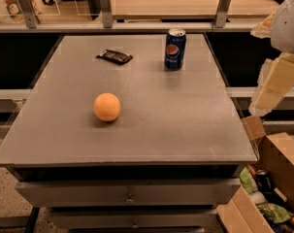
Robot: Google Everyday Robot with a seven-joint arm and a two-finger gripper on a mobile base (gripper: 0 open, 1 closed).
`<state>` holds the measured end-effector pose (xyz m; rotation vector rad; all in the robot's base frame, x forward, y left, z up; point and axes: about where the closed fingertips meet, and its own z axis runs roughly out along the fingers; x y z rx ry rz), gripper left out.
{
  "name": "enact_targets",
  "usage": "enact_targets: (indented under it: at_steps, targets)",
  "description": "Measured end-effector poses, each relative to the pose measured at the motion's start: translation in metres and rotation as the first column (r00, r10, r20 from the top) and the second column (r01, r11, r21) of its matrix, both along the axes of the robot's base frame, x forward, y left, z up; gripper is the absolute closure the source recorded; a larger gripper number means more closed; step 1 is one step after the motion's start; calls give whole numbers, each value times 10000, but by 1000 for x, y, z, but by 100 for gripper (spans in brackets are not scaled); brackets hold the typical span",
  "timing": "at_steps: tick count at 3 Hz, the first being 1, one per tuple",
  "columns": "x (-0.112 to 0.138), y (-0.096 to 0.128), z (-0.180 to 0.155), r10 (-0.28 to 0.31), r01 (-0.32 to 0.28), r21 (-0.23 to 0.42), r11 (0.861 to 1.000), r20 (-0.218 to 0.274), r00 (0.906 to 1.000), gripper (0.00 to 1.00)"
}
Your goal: Knock pepsi can over
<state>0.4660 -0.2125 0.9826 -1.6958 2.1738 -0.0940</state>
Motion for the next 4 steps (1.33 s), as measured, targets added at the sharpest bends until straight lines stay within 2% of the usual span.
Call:
enact_targets:
  at_steps: [2, 3, 4]
  targets:
    - [64, 1, -12, 109, -134, 862, 9962, 301, 9995, 0]
    - [95, -2, -27, 73, -127, 1458, 9892, 372, 9993, 0]
    - [131, 9, -45, 168, -293, 2308, 9726, 560, 9983, 0]
